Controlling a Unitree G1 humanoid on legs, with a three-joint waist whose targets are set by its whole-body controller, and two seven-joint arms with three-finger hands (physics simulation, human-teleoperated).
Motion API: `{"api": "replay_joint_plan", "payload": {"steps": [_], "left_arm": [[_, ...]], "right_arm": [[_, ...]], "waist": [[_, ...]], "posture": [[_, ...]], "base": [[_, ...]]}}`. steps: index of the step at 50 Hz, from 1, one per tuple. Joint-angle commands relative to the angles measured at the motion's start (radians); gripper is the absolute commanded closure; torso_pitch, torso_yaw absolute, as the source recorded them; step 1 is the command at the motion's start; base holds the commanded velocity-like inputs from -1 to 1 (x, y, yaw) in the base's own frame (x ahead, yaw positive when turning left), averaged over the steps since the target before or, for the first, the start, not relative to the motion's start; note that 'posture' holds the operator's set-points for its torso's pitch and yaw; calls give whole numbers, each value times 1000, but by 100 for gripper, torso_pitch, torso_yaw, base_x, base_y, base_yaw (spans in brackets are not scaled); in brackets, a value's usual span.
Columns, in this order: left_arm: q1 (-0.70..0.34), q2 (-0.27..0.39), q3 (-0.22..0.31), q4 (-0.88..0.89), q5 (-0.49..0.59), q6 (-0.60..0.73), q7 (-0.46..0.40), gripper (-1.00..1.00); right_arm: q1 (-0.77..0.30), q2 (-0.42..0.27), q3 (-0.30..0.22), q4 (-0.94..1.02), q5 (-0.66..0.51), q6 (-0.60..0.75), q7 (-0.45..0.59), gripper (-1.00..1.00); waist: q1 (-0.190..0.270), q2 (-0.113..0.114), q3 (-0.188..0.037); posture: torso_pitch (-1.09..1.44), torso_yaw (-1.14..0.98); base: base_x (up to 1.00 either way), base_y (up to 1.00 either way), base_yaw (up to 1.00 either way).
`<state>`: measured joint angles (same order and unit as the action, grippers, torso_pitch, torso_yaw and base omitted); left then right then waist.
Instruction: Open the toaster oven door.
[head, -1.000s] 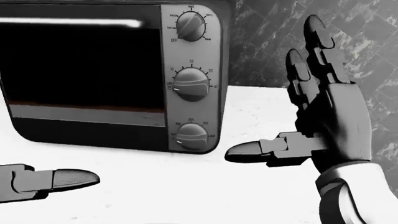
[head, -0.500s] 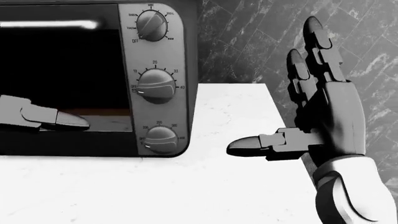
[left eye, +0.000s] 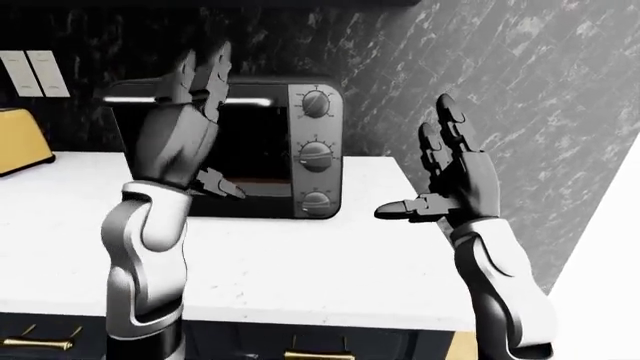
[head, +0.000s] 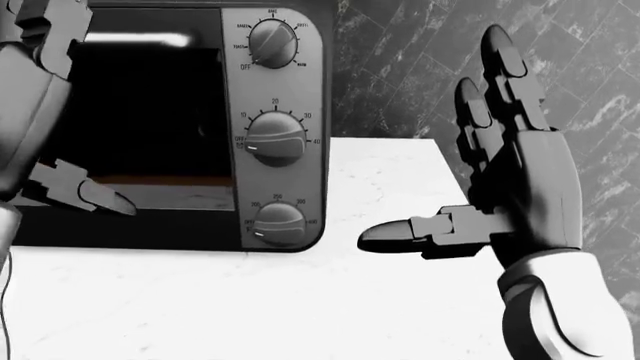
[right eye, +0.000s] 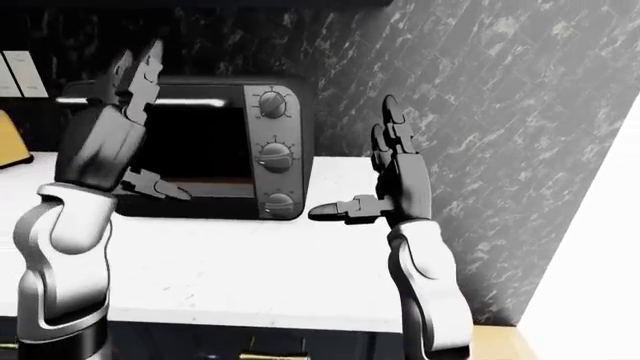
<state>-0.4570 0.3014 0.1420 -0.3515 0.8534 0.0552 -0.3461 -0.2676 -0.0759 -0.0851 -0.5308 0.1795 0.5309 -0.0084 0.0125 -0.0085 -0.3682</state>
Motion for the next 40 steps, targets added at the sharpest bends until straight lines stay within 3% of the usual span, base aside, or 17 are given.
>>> {"api": "replay_joint_plan", "payload": {"steps": [1, 8, 18, 31, 40], "left_arm": [[-30, 12, 2, -5, 55, -49, 26, -100], [-38, 4, -11, 64, 167, -135, 55, -100], [-47, -13, -21, 173, 228, -134, 79, -100], [-95, 22, -28, 378, 252, -168, 171, -100], [-197, 79, -26, 583, 254, -188, 248, -100]], "right_arm": [[-23, -3, -5, -21, -3, -35, 1, -100], [-16, -2, -6, -20, -4, -44, 3, -100], [-18, -3, -9, -17, -1, -44, 3, -100], [-21, -5, -9, -12, 2, -47, 1, -100], [-33, -5, -8, 1, 2, -49, 0, -100]], "waist": [[0, 4, 1], [-2, 5, 1], [-4, 6, -1], [-6, 6, -2], [-6, 10, -3]], "posture": [[-52, 0], [-52, 0], [-52, 0], [-52, 0], [-52, 0]], "base": [[0, 0, 0], [0, 0, 0], [0, 0, 0], [0, 0, 0], [0, 0, 0]]}}
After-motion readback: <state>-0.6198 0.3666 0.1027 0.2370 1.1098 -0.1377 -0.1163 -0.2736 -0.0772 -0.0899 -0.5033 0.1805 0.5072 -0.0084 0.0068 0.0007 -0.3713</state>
